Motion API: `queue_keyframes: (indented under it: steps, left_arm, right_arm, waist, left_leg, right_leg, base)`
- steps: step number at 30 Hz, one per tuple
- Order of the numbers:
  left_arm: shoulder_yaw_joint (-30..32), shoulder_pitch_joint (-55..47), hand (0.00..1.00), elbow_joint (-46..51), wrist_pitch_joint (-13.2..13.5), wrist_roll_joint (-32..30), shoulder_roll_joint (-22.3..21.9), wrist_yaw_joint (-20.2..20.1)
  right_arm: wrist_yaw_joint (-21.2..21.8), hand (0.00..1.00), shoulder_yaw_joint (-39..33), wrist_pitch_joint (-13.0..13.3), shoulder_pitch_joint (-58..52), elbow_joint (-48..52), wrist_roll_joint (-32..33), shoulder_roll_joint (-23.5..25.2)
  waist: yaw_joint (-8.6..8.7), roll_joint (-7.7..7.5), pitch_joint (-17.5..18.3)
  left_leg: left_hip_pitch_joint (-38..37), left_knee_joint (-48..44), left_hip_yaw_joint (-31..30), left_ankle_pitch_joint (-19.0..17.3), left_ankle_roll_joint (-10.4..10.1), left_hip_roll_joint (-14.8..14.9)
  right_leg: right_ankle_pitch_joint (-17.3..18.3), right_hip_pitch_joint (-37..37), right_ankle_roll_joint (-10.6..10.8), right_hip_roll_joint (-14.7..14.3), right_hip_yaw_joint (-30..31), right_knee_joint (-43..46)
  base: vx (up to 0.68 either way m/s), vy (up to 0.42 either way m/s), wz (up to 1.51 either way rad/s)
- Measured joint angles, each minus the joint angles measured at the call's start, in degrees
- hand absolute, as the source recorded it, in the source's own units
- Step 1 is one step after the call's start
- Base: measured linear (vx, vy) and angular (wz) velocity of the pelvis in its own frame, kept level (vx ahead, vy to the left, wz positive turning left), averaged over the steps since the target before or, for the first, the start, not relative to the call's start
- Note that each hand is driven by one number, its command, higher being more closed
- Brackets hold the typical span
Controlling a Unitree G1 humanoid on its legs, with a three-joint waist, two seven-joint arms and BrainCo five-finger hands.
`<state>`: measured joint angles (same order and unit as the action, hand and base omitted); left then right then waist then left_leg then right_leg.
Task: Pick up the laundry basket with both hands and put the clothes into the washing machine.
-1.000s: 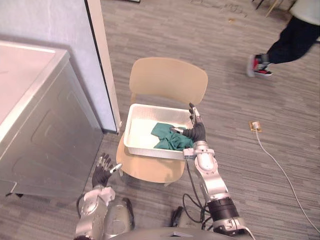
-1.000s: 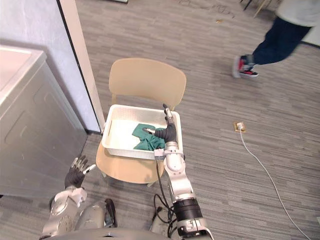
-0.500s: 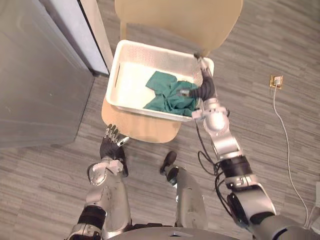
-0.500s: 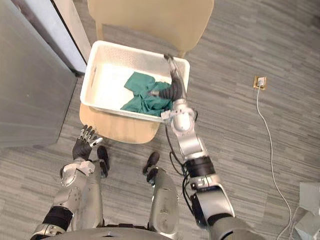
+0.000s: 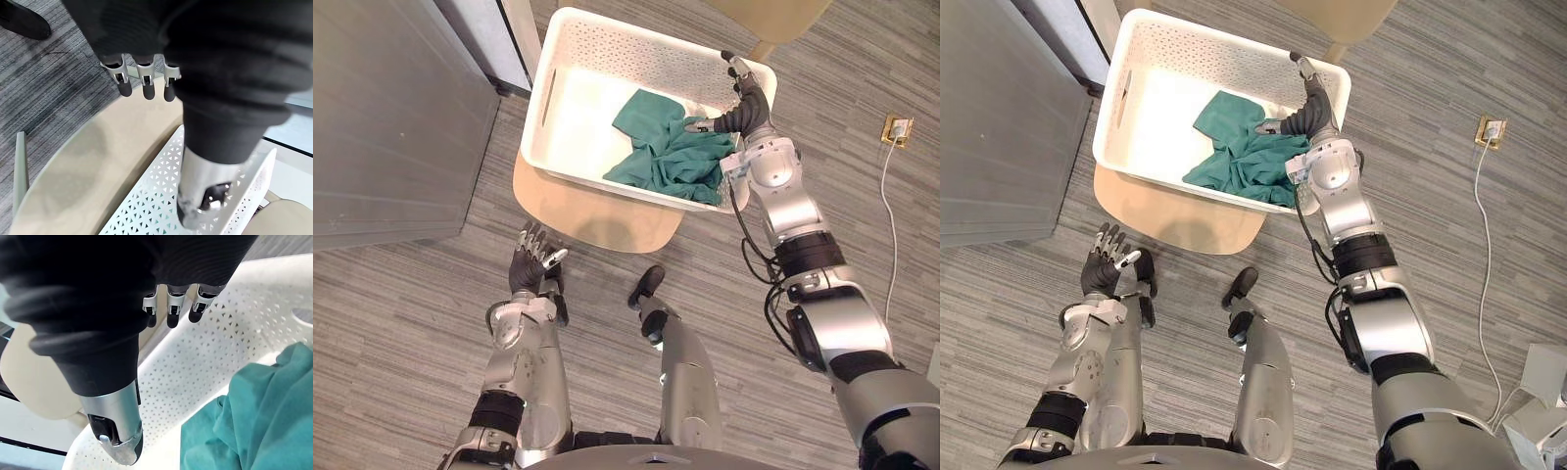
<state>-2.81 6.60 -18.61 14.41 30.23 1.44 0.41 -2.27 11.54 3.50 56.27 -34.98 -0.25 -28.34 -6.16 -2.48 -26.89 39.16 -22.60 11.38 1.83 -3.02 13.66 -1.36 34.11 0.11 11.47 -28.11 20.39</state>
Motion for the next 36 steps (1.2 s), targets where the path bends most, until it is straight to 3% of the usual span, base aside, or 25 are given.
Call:
queue_keyframes:
  steps: [4,10,15,24,29,30,36]
  left_arm:
    - [-0.3,0.7,0.00,0.1,0.0,0.4,-0.4,-0.9]
    - [-1.7,1.2,0.00,3.1,0.4,1.9,-0.5,-1.9]
    - [-2.1,1.2,0.00,3.7,0.4,3.3,-2.2,-2.1]
    - [-4.5,1.2,0.00,4.5,0.4,3.5,-2.5,-4.4]
    - [-5.1,1.3,0.00,5.0,0.4,5.6,-2.6,-4.9]
    - [-5.2,1.2,0.00,5.8,0.4,5.9,-2.7,-5.0]
    - [-5.4,3.0,0.00,6.9,0.5,8.5,-2.9,-5.8]
  right_arm:
    - [3.9,0.00,5.4,-0.1,3.4,-6.8,2.6,-1.7]
    - [5.9,0.00,12.7,-0.3,8.0,-13.6,3.3,-3.3]
    - [6.4,0.00,15.7,-0.2,10.5,-15.8,3.0,-5.5]
    - [12.6,0.00,21.6,-0.6,11.8,-19.7,2.0,-10.2]
    - [13.8,0.00,22.5,0.2,11.7,-17.6,2.1,-12.4]
    - [13.9,1.00,22.6,0.4,11.7,-16.9,2.1,-12.8]
    - [13.9,1.00,22.6,0.5,12.2,-15.4,2.2,-13.8]
  waist:
    - [-0.29,0.00,0.0]
    - [-1.83,-0.05,0.0]
    - [-2.80,-0.07,0.0]
    - [-3.89,-0.35,-0.2]
    - [-3.33,-0.36,-0.2]
    - [-3.19,-0.38,-0.1]
    - [-3.24,-0.42,-0.1]
  left_leg:
    - [0.8,0.5,0.0,0.2,0.0,0.2]
    - [2.5,1.2,-0.2,0.7,-0.4,1.2]
    - [3.0,2.2,0.0,1.0,-0.6,1.4]
    - [5.9,5.8,-0.6,3.6,-1.2,1.2]
    - [7.5,7.3,0.7,3.8,-0.9,1.4]
    - [7.8,7.7,1.9,4.2,-0.8,1.8]
    - [8.1,9.7,3.2,6.1,-0.7,1.8]
  right_leg:
    - [-0.2,0.0,0.0,0.0,-1.2,-0.9]
    - [-1.2,0.2,-0.3,-0.9,-4.0,-3.3]
    - [-1.3,0.8,-0.2,-1.3,-4.3,-4.1]
    - [-1.5,3.6,-0.2,-1.4,-7.6,-4.8]
    - [-1.1,5.4,-0.9,-0.7,-8.8,-4.3]
    - [-1.0,6.0,-0.9,-0.5,-8.9,-4.1]
    - [-1.2,7.5,-1.3,-0.3,-9.0,-4.0]
  base:
    - [0.05,-0.029,0.05]
    - [0.08,-0.037,0.00]
    - [0.08,-0.038,0.01]
    - [0.06,-0.045,0.07]
    - [0.03,-0.035,0.08]
    - [0.01,-0.034,0.16]
    - [0.02,-0.039,0.02]
